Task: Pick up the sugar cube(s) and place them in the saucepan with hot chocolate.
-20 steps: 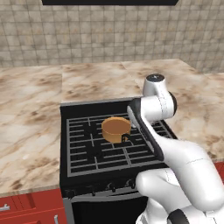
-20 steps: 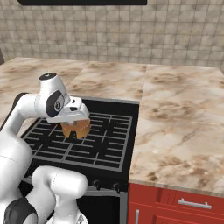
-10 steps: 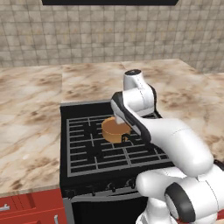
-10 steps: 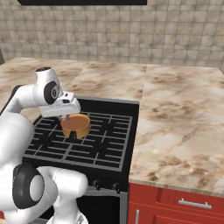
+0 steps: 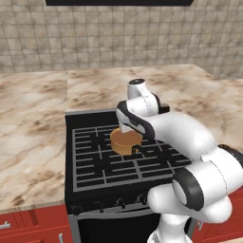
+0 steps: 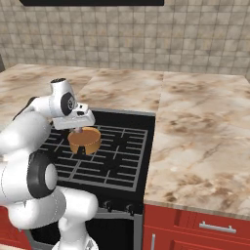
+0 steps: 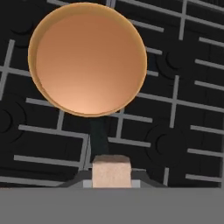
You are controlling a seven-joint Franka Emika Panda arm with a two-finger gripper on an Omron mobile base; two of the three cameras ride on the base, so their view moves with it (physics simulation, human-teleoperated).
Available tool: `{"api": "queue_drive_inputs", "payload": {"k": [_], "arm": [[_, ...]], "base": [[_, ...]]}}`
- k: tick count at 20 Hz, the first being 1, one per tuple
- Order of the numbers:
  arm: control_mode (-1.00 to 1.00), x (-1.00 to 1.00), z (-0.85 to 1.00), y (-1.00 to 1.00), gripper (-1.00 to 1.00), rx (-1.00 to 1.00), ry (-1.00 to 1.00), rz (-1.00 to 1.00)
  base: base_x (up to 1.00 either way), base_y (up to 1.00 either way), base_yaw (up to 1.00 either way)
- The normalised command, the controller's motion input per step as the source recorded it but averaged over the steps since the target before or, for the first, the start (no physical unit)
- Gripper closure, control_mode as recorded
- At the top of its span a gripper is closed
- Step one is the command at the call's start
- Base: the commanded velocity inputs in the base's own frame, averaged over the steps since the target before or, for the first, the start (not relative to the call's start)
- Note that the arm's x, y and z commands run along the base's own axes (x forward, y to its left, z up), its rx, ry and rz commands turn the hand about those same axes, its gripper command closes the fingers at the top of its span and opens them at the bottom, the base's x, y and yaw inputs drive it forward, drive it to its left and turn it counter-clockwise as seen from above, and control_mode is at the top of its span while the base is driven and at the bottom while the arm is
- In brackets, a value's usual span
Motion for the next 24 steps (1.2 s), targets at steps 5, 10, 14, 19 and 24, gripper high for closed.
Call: {"api": "queue_drive_inputs", "payload": {"k": [5, 10, 14, 19, 24], "arm": [[-1.00, 0.47, -0.21, 0.26, 1.00, 0.03, 0.00, 0.00], [-1.00, 0.49, -0.22, 0.21, 1.00, 0.00, 0.04, 0.00], [-1.00, 0.47, -0.22, 0.18, 1.00, 0.00, 0.06, 0.00], [-1.00, 0.49, -0.39, 0.05, 1.00, 0.00, 0.03, 0.00], [-1.00, 0.31, -0.39, 0.00, 1.00, 0.00, 0.00, 0.00]], "base": [[0.00, 0.00, 0.00], [0.00, 0.00, 0.00], [0.00, 0.00, 0.00], [0.00, 0.00, 0.00], [0.00, 0.00, 0.00]]}}
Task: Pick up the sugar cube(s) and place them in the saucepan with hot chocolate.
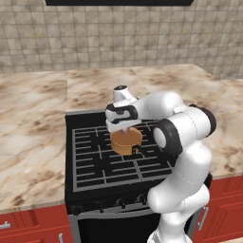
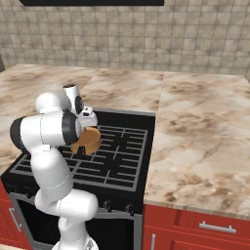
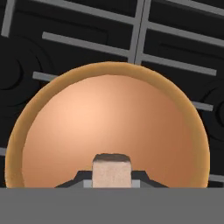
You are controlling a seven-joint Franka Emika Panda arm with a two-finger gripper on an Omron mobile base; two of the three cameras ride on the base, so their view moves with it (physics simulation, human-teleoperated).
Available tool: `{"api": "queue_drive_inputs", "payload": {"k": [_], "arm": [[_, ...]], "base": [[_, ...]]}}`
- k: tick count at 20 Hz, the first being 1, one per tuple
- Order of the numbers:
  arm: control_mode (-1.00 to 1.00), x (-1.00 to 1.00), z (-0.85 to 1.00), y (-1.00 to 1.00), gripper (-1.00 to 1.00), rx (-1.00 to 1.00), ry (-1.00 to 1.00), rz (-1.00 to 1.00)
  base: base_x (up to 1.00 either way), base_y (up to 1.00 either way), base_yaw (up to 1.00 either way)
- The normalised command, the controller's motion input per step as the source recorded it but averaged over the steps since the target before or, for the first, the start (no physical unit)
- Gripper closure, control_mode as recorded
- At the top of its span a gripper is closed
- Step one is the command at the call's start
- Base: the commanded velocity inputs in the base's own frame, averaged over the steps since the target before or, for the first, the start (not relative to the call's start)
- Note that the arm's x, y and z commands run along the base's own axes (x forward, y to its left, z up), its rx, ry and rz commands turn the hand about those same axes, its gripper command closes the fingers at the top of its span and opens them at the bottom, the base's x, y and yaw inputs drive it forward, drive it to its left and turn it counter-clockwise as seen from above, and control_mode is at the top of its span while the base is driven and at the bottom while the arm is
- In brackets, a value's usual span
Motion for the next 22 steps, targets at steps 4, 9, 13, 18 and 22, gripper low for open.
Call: {"api": "queue_drive_inputs", "payload": {"k": [4, 9, 13, 18, 22], "arm": [[-1.00, 0.34, -0.55, 0.00, 1.00, 0.00, 0.00, -0.02], [-1.00, 0.08, -0.22, 0.00, 1.00, 0.00, 0.00, 0.00], [-1.00, 0.02, -0.07, 0.00, 1.00, 0.00, 0.00, 0.00], [-1.00, 0.00, 0.00, 0.00, -1.00, 0.00, 0.00, 0.00], [-1.00, 0.00, 0.00, 0.00, -1.00, 0.00, 0.00, 0.00]], "base": [[0.00, 0.00, 0.00], [0.00, 0.00, 0.00], [0.00, 0.00, 0.00], [0.00, 0.00, 0.00], [0.00, 0.00, 0.00]]}}
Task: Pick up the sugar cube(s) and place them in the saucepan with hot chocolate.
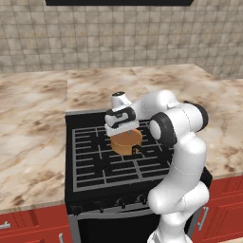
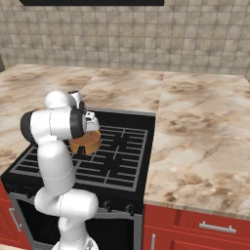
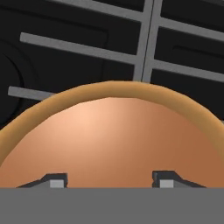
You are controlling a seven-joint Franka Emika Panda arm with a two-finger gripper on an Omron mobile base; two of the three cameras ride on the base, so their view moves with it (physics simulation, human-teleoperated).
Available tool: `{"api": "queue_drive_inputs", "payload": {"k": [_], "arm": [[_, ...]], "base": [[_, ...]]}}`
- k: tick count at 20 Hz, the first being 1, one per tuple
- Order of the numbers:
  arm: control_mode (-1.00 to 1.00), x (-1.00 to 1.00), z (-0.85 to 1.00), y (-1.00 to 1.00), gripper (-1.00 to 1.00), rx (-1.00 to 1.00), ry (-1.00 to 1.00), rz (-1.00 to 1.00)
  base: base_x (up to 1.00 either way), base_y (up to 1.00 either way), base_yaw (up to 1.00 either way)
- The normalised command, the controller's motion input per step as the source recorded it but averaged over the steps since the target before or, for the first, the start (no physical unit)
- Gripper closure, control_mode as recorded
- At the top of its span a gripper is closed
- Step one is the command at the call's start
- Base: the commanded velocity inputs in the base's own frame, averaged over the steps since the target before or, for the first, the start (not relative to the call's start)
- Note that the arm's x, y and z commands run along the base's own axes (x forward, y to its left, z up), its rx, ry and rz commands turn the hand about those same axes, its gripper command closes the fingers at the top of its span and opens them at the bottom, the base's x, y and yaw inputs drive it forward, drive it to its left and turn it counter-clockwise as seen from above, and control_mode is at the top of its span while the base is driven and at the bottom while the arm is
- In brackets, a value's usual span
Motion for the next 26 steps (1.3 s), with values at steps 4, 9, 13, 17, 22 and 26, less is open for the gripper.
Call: {"api": "queue_drive_inputs", "payload": {"k": [4, 9, 13, 17, 22, 26], "arm": [[-1.00, 0.00, 0.00, -0.01, -1.00, 0.00, 0.00, 0.00], [-1.00, -0.05, 0.16, -0.06, -1.00, 0.00, 0.00, 0.00], [-1.00, -0.38, 0.44, -0.23, -1.00, 0.02, 0.00, -0.06], [-1.00, -0.72, 0.52, -0.68, -1.00, 0.05, 0.00, -0.13], [-1.00, -0.95, 0.49, -0.98, -1.00, 0.01, -0.05, -0.18], [-1.00, -1.00, 0.62, -0.96, -1.00, 0.02, -0.11, -0.13]], "base": [[0.00, 0.00, 0.00], [0.00, 0.00, 0.00], [0.00, 0.00, 0.00], [0.00, 0.00, 0.00], [0.00, 0.00, 0.00], [0.00, 0.00, 0.00]]}}
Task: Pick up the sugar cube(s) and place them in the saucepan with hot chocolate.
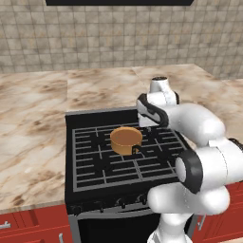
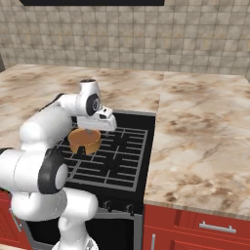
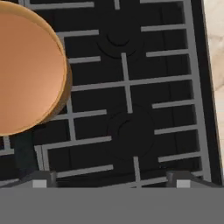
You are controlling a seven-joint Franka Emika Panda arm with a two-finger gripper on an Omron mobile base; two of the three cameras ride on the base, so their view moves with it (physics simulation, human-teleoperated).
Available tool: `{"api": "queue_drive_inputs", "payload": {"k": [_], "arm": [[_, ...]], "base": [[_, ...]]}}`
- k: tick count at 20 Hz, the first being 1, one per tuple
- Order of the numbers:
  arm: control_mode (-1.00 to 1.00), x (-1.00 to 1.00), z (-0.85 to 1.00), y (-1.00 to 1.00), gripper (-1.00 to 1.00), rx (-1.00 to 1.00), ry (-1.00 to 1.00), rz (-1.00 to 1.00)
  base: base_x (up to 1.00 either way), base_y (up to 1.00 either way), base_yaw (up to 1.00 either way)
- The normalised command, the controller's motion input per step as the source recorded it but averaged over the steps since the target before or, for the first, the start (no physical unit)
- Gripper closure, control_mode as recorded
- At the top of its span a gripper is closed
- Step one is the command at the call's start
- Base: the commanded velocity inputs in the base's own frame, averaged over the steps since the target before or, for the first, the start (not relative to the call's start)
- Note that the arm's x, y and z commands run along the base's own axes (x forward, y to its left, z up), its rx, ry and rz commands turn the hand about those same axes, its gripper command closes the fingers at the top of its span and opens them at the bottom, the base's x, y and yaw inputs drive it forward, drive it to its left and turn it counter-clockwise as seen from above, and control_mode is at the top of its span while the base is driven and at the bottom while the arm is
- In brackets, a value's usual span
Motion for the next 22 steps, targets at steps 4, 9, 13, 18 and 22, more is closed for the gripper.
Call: {"api": "queue_drive_inputs", "payload": {"k": [4, 9, 13, 18, 22], "arm": [[-1.00, -1.00, 0.81, -0.69, -1.00, 0.04, -0.09, -0.05], [-1.00, -0.92, 0.69, -0.58, -1.00, 0.06, -0.03, -0.05], [-1.00, -0.76, 0.58, -0.35, -1.00, 0.08, 0.00, -0.02], [-1.00, -0.72, 0.58, -0.18, -1.00, 0.07, 0.00, 0.00], [-1.00, -0.78, 0.41, -0.02, -1.00, 0.03, -0.06, 0.00]], "base": [[0.00, 0.00, 0.00], [0.00, 0.00, 0.00], [0.00, 0.00, 0.00], [0.00, 0.00, 0.00], [0.00, 0.00, 0.00]]}}
